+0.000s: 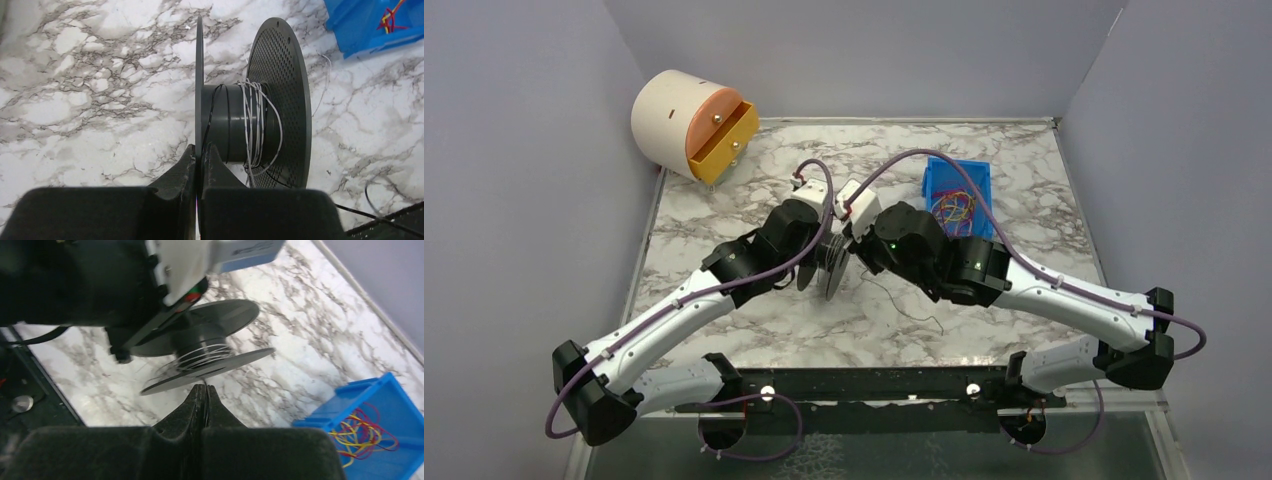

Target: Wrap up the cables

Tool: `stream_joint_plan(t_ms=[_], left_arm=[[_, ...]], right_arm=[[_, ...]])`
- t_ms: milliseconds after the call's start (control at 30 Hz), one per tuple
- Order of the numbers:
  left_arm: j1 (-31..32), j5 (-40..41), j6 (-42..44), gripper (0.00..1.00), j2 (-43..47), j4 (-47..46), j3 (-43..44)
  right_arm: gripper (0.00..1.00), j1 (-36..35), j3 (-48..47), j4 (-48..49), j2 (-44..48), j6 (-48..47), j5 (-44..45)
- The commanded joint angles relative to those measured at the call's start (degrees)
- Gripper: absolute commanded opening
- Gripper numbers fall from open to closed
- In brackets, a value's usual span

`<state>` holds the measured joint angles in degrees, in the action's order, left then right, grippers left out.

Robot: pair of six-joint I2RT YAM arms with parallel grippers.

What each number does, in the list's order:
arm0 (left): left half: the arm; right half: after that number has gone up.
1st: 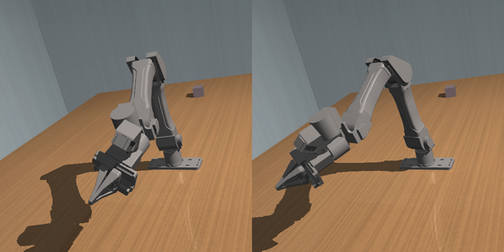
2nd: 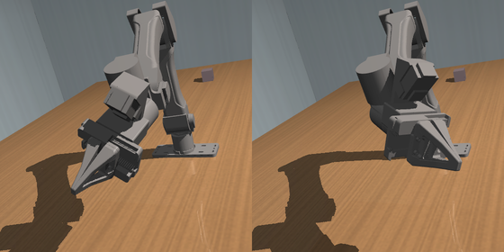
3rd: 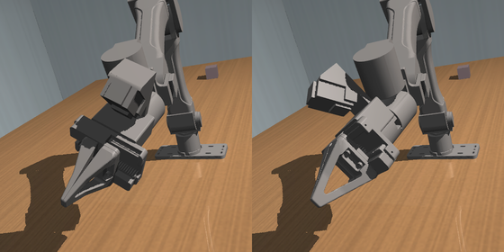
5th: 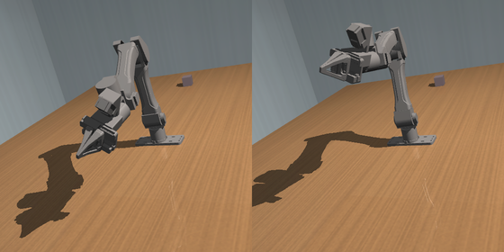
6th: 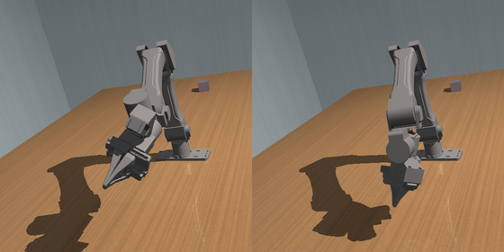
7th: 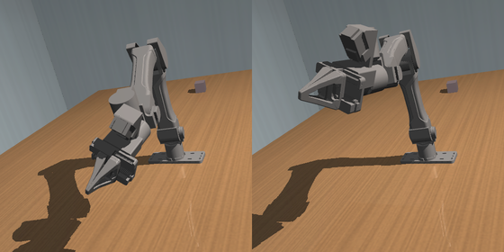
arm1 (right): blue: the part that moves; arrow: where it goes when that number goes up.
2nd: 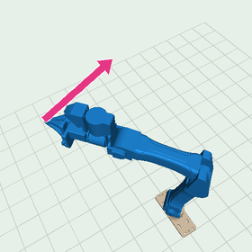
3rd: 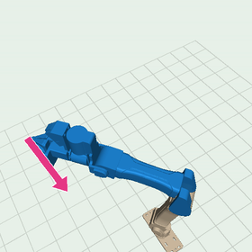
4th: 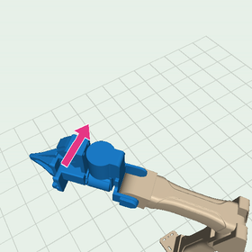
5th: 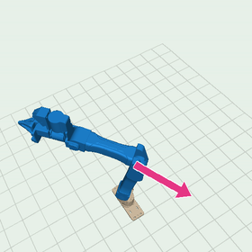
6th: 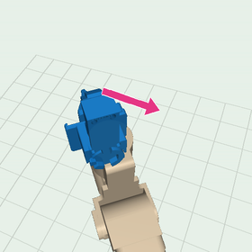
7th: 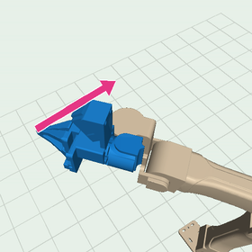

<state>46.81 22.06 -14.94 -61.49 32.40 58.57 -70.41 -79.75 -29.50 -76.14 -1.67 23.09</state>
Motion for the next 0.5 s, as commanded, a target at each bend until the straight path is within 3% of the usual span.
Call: stream_joint_plan(t_ms=[0,233,467], left_arm=[[1.6,-6.2,5.5,0.0,1.9,0.5,1.0],[2.6,-14.1,9.0,0.0,5.6,3.8,2.0],[2.8,-21.4,10.9,0.0,9.5,7.2,5.1]], right_arm=[[0.01,4.8,-1.4,-0.8,-1.1,-7.1,-0.8],[0.01,12.5,6.2,9.4,1.3,-8.8,2.1],[0.01,22.4,11.5,14.1,1.9,-1.8,0.6]])
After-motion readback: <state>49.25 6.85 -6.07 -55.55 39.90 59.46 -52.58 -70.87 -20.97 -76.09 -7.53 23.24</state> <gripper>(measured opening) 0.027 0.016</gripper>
